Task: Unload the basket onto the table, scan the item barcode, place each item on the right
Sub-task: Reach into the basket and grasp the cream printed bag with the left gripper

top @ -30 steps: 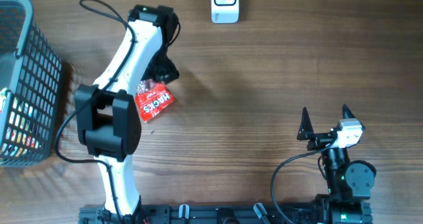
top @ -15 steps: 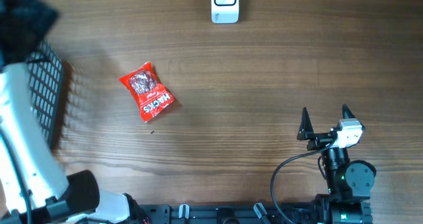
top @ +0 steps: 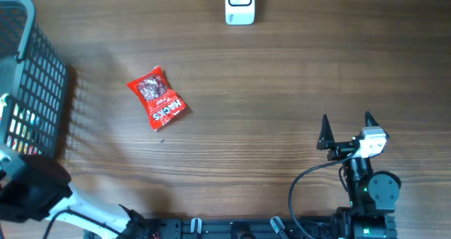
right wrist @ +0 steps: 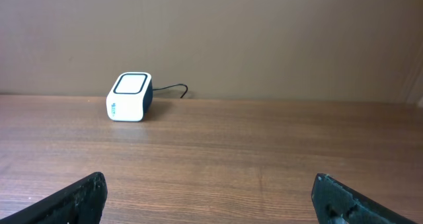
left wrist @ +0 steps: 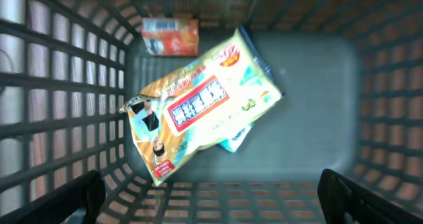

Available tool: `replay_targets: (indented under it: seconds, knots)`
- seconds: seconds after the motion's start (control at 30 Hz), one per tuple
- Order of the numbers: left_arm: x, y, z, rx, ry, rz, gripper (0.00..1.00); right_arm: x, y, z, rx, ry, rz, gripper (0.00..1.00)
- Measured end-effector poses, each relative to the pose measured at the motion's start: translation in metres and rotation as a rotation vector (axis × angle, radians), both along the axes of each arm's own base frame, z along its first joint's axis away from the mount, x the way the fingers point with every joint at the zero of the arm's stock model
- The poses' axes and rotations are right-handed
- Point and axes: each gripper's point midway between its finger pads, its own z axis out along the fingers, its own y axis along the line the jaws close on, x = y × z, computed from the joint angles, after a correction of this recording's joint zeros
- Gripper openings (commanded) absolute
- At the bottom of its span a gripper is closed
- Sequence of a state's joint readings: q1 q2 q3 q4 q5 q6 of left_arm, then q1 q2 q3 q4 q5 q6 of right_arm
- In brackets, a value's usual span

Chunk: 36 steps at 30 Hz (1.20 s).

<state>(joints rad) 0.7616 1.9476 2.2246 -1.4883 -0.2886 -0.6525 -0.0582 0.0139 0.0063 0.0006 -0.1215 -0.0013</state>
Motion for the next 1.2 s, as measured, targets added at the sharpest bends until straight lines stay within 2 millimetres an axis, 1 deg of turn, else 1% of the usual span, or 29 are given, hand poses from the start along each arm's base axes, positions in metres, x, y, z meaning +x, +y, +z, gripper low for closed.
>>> replay_targets:
  seconds: [0.1, 0.13, 0.2, 0.3, 0.4, 0.5, 0.57, 0.67, 0.8, 0.87, 0.9, 0.93, 1.0, 1.03, 1.07, 1.1, 1.13, 1.17, 1.2]
  knots:
    - [0.014, 0.002, -0.036, -0.085, 0.058, -0.076, 1.00, 0.000, 0.000, 0.000, 0.000, 0.000, 0.000, 1.00]
    - [0.015, 0.002, -0.043, -0.102, 0.071, -0.090, 1.00, 0.000, 0.000, 0.000, 0.000, 0.000, 0.000, 1.00]
    - [0.018, 0.001, -0.066, -0.151, 0.120, -0.132, 1.00, 0.000, 0.000, 0.000, 0.000, 0.000, 0.000, 1.00]
    - [0.019, 0.000, -0.092, -0.203, 0.172, -0.171, 1.00, 0.000, 0.000, 0.000, 0.000, 0.000, 0.000, 1.00]
    - [0.017, -0.003, -0.123, -0.249, 0.218, -0.207, 1.00, 0.000, 0.000, 0.000, 0.000, 0.000, 0.000, 1.00]
    - [0.012, -0.007, -0.156, -0.288, 0.261, -0.237, 1.00, 0.000, 0.000, 0.000, 0.000, 0.000, 0.000, 1.00]
    - [0.009, -0.009, -0.173, -0.302, 0.279, -0.252, 1.00, 0.000, 0.000, 0.000, 0.000, 0.000, 0.000, 1.00]
    - [0.004, -0.006, -0.189, -0.287, 0.314, -0.257, 1.00, 0.000, 0.000, 0.000, 0.000, 0.000, 0.000, 1.00]
    - [0.001, 0.003, -0.198, -0.237, 0.344, -0.251, 1.00, 0.000, 0.000, 0.000, 0.000, 0.000, 0.000, 1.00]
    - [0.001, 0.006, -0.205, -0.222, 0.339, -0.254, 1.00, 0.000, 0.000, 0.000, 0.000, 0.000, 0.000, 1.00]
    - [0.002, 0.007, -0.206, -0.216, 0.336, -0.260, 0.99, 0.000, 0.000, 0.000, 0.000, 0.000, 0.000, 1.00]
    - [0.002, 0.009, -0.206, -0.207, 0.330, -0.265, 0.90, 0.000, 0.000, 0.000, 0.000, 0.000, 0.000, 1.00]
    - [0.001, 0.011, -0.207, -0.200, 0.322, -0.268, 0.47, 0.000, 0.000, 0.000, 0.000, 0.000, 0.000, 1.00]
    - [0.000, 0.013, -0.207, -0.197, 0.320, -0.270, 0.35, 0.000, 0.000, 0.000, 0.000, 0.000, 0.000, 1.00]
    - [-0.002, 0.016, -0.207, -0.196, 0.320, -0.268, 0.21, 0.000, 0.000, 0.000, 0.000, 0.000, 0.000, 1.00]
    - [-0.006, 0.017, -0.208, -0.198, 0.325, -0.263, 0.15, 0.000, 0.000, 0.000, 0.000, 0.000, 0.000, 1.00]
    - [-0.010, 0.020, -0.208, -0.200, 0.328, -0.256, 0.07, 0.000, 0.000, 0.000, 0.000, 0.000, 0.000, 1.00]
    - [-0.015, 0.024, -0.208, -0.197, 0.336, -0.251, 0.04, 0.000, 0.000, 0.000, 0.000, 0.000, 0.000, 1.00]
    - [-0.019, 0.027, -0.207, -0.195, 0.335, -0.237, 0.04, 0.000, 0.000, 0.000, 0.000, 0.000, 0.000, 1.00]
